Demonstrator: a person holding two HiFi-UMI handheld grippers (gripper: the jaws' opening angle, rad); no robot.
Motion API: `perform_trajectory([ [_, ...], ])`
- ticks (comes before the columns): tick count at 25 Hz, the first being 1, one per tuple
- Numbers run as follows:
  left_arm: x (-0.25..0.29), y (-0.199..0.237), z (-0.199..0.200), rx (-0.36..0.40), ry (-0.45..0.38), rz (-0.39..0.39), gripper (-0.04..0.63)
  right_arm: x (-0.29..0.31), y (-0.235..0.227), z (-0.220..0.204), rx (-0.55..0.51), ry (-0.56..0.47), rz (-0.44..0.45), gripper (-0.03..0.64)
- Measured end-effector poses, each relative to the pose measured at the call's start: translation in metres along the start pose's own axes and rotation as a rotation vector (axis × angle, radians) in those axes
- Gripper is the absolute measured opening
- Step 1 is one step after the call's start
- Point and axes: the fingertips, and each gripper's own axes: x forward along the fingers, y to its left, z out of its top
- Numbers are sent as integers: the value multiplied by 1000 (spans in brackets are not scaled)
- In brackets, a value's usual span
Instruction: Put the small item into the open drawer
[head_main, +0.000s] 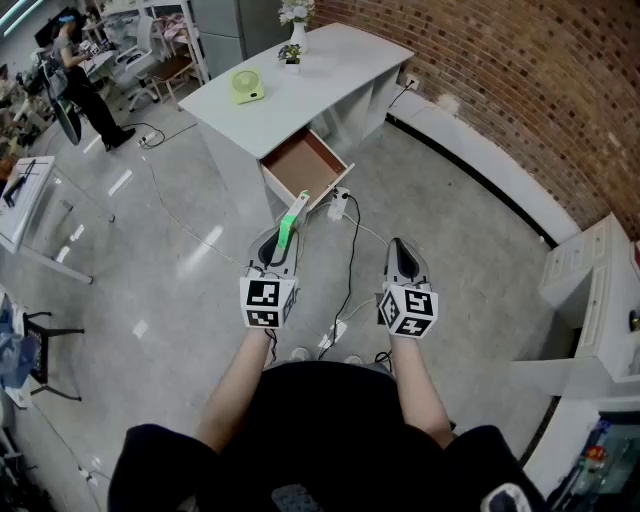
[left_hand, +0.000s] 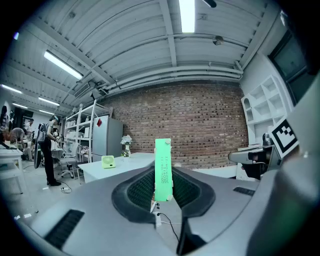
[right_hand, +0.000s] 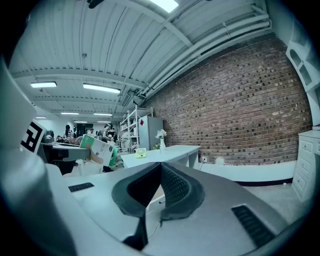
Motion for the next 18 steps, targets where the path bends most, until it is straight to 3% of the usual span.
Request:
perform_trajectory([
  [18,1,7,-15,-36,30,-23,87,1,2,-13,33,29,-41,2],
])
